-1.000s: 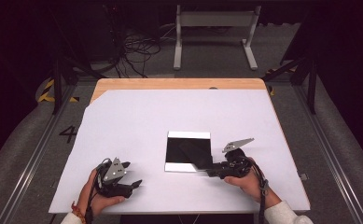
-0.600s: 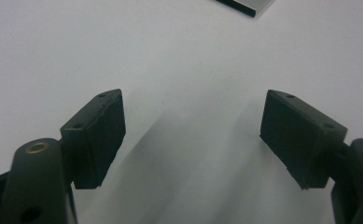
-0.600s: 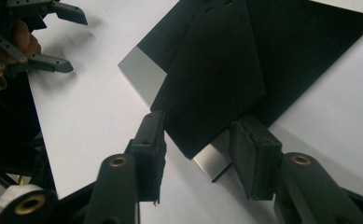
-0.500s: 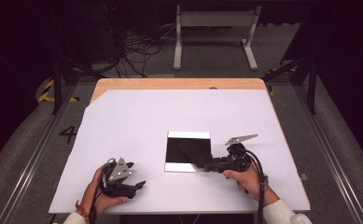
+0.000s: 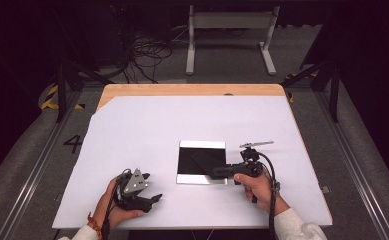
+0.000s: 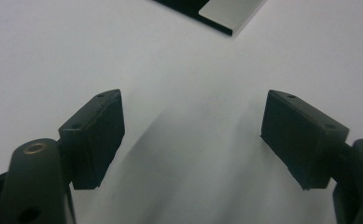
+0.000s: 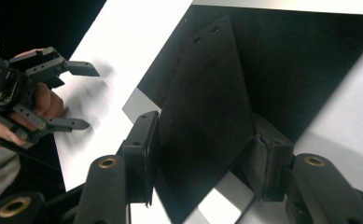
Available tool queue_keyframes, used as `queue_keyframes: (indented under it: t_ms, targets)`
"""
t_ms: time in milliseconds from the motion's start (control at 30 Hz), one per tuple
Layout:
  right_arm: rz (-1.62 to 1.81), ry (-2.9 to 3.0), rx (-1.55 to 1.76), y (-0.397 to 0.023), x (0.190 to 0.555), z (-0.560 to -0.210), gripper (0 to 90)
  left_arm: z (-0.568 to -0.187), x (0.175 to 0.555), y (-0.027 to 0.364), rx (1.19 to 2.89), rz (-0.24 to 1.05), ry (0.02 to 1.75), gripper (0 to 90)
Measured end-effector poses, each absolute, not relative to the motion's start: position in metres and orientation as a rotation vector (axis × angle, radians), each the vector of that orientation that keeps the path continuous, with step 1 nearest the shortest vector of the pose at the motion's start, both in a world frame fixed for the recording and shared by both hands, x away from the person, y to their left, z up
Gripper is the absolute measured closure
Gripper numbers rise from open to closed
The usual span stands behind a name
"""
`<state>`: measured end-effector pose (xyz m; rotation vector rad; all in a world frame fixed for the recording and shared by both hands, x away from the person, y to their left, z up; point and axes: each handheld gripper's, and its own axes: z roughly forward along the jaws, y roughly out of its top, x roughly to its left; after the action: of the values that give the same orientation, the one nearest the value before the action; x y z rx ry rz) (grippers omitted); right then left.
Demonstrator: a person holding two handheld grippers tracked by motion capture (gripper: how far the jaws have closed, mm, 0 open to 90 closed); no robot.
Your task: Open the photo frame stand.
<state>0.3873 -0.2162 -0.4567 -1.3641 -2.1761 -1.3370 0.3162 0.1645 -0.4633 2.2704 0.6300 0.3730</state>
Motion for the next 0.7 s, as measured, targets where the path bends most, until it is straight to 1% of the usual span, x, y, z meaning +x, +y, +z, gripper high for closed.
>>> queue_keyframes:
  t_ms: [67, 233, 400, 500, 700]
  targets:
    - [-1.354, -2.171, -1.366, -0.214, 0.388, -0.458, 50.9, -0.461, 0.318, 0.163, 2.249, 0.361, 0.623, 21.2]
    - [-1.386, -2.169, -1.355, -0.214, 0.389, -0.459, 56.2, -0.459, 0.324, 0.157, 2.214, 0.326, 0.612, 19.9]
    - [-1.400, -2.169, -1.341, -0.214, 0.389, -0.459, 57.9, -0.455, 0.334, 0.150, 2.177, 0.292, 0.617, 18.8]
    - [-1.434, -2.187, -1.313, -0.213, 0.388, -0.457, 59.9, -0.455, 0.342, 0.143, 2.161, 0.269, 0.621, 18.2]
    - [-1.452, -2.223, -1.277, -0.211, 0.386, -0.456, 60.8, -0.455, 0.365, 0.130, 2.130, 0.222, 0.660, 17.4]
